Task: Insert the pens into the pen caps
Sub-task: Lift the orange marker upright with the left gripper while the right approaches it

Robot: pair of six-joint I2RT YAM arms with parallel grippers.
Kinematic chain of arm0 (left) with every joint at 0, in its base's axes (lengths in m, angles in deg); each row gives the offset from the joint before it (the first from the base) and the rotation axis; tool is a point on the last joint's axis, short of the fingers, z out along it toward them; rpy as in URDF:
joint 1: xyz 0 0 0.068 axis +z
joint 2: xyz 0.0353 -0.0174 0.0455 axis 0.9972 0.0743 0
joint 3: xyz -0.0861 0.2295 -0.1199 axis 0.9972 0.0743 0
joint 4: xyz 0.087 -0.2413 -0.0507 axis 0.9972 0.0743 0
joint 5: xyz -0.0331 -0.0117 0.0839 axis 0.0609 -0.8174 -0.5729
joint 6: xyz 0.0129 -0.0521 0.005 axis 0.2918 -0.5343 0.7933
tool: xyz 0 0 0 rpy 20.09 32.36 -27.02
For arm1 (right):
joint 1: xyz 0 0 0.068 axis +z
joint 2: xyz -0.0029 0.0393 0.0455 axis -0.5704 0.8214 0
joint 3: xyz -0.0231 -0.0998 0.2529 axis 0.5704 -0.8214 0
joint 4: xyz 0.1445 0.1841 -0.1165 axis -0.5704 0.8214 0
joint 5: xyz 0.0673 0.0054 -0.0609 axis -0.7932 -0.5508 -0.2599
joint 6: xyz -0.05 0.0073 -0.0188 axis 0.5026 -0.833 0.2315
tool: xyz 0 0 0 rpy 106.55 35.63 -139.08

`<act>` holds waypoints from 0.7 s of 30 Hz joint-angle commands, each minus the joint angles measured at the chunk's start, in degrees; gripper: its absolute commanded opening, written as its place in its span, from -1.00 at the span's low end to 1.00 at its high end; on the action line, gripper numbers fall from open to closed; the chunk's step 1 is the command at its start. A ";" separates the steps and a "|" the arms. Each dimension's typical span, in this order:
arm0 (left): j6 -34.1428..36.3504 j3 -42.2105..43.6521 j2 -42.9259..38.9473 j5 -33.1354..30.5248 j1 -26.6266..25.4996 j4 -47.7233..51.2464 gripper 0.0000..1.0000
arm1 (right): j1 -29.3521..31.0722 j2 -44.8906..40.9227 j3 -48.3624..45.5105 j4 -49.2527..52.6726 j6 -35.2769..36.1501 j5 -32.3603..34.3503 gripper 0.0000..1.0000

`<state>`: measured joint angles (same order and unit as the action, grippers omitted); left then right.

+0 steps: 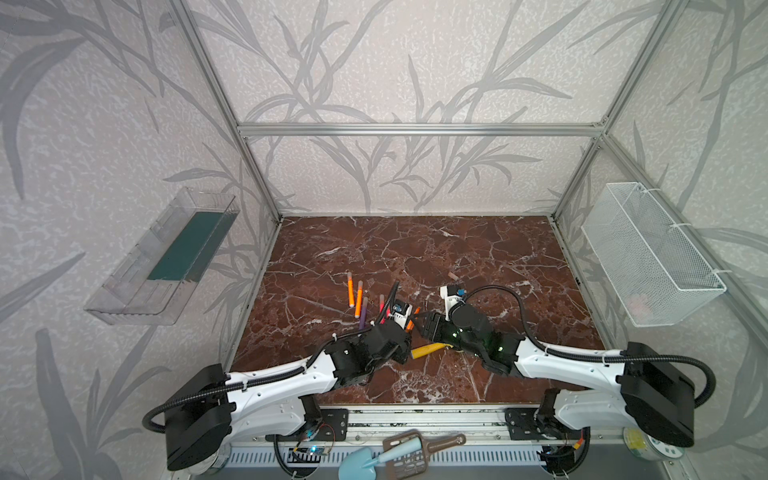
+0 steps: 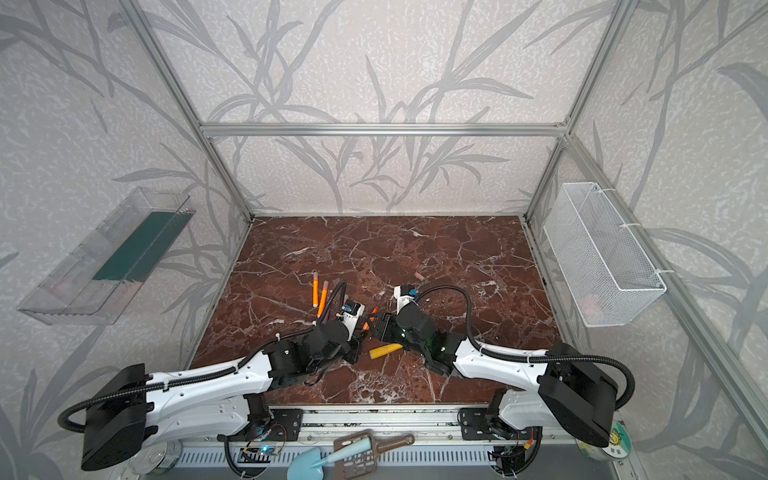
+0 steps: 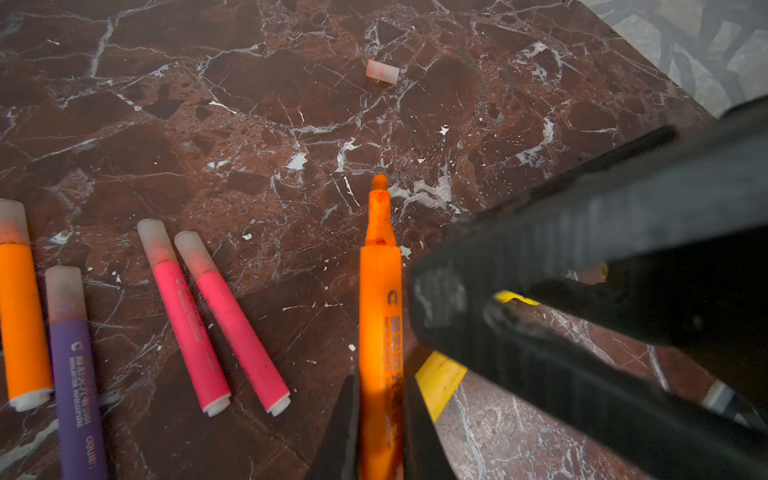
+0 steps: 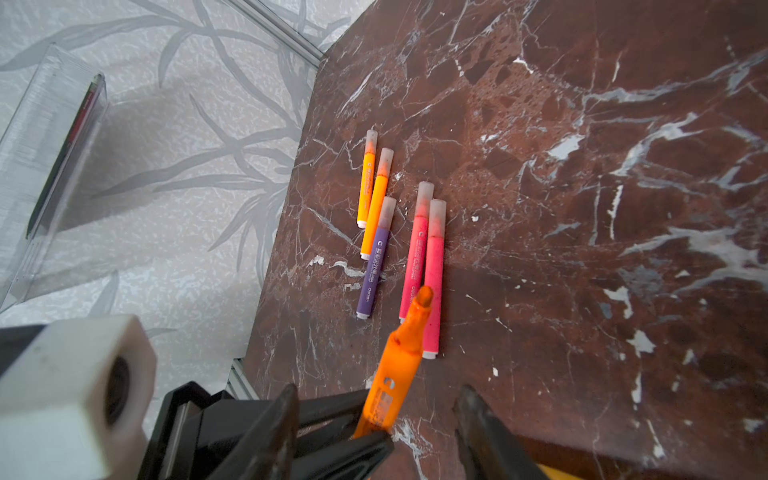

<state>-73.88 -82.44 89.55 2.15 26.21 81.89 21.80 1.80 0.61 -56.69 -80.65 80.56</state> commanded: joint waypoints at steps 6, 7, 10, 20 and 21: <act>1.05 -0.62 -3.90 2.09 -0.04 0.19 -0.81 | 0.23 4.96 0.64 -6.09 -2.73 -0.20 -0.08; 1.06 -0.53 -4.00 2.06 -0.01 0.24 -0.81 | 0.23 5.22 0.91 -6.08 -2.70 -0.25 -0.15; 1.20 -0.44 -4.13 2.45 -0.06 0.24 -0.81 | 0.22 5.51 1.26 -5.83 -2.78 -0.13 -0.25; 1.58 -0.09 -4.05 3.59 -0.02 -0.50 -0.81 | 0.20 6.56 2.76 -4.89 -2.47 -0.14 -0.33; 1.71 -0.08 -4.05 3.60 -0.06 -0.49 -0.81 | 0.27 6.56 3.00 -4.46 -2.36 0.01 -0.33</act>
<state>-73.23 -82.44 86.33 5.60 26.21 82.11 21.87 7.92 1.79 -61.76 -83.42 80.12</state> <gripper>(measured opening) 0.148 0.335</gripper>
